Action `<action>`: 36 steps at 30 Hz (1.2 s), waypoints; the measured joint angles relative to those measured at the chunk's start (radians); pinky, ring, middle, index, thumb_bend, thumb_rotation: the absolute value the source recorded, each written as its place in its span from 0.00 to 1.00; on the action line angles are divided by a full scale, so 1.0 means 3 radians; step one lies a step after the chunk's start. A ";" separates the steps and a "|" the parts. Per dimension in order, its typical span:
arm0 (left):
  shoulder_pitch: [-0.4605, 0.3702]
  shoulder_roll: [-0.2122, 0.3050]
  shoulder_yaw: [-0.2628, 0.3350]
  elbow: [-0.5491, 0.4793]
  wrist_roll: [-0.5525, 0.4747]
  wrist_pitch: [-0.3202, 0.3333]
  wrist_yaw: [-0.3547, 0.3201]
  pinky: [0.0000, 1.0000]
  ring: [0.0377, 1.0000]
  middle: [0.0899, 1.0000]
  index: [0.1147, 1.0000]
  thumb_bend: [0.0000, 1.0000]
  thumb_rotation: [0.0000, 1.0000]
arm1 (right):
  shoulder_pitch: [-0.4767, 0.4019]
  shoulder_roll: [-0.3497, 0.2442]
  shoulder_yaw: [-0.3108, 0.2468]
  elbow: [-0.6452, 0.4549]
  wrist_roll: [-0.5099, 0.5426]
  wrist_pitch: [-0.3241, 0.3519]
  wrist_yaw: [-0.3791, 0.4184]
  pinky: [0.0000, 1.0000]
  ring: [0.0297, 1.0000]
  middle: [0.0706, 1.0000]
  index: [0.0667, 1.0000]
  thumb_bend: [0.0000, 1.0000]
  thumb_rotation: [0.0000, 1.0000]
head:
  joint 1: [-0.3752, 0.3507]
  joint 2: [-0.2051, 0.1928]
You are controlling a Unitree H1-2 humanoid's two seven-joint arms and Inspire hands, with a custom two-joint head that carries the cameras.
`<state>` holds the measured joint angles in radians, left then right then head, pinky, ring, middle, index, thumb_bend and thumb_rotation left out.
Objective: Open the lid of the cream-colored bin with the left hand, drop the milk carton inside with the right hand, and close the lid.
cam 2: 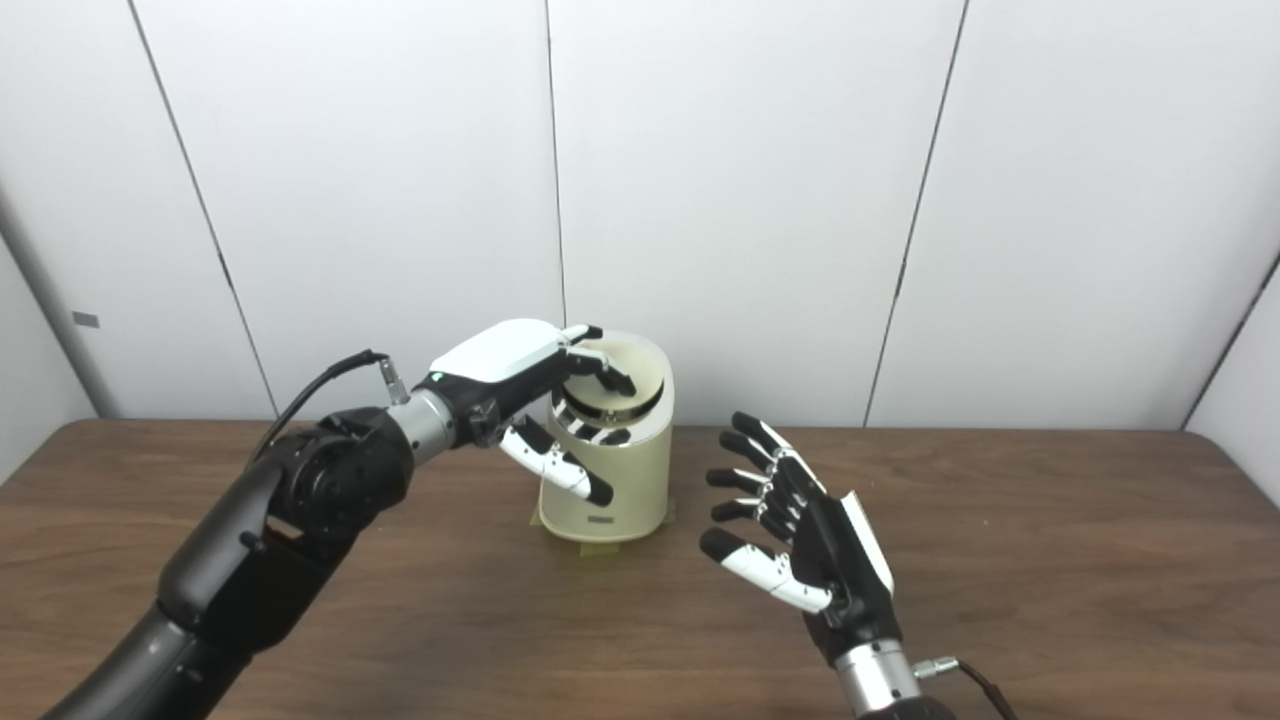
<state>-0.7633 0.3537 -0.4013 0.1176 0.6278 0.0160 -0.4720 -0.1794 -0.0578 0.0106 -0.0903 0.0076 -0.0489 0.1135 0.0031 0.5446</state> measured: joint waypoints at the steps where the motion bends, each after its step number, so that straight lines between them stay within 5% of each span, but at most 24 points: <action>1: 0.0029 0.0000 -0.0003 -0.0002 0.0010 -0.0009 0.0001 1.00 1.00 0.76 0.73 1.00 0.44 | 0.0000 0.0000 0.0000 0.0000 -0.0001 0.0001 0.0000 0.61 0.74 0.85 0.88 0.85 0.50 | 0.0000 0.0000; 27: 0.0186 0.0055 -0.0200 -0.0096 0.0520 -0.0136 0.0142 1.00 1.00 0.83 0.82 1.00 0.48 | 0.0000 0.0013 -0.0007 -0.0060 0.0062 0.0040 -0.0002 0.59 0.74 0.85 0.88 0.81 0.45 | -0.0020 0.0036; 32: 0.0330 0.0034 -0.0052 -0.0162 0.0499 -0.0175 0.0337 1.00 1.00 0.89 0.86 0.98 0.40 | 0.0000 0.0011 -0.0015 -0.0057 0.0073 0.0038 -0.0002 0.58 0.74 0.84 0.88 0.80 0.45 | -0.0015 0.0021; 36: 0.0574 -0.0050 0.0251 -0.0225 0.0425 -0.0237 0.0684 1.00 1.00 0.92 0.91 0.90 0.42 | 0.0000 0.0004 -0.0027 -0.0040 0.0069 0.0035 -0.0005 0.58 0.73 0.84 0.87 0.81 0.45 | -0.0005 0.0020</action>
<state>-0.5912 0.3388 -0.3261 0.0502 0.7554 -0.0551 -0.2667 -0.1793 -0.0565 0.0026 -0.1024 0.0282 -0.0384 0.1119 0.0015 0.5507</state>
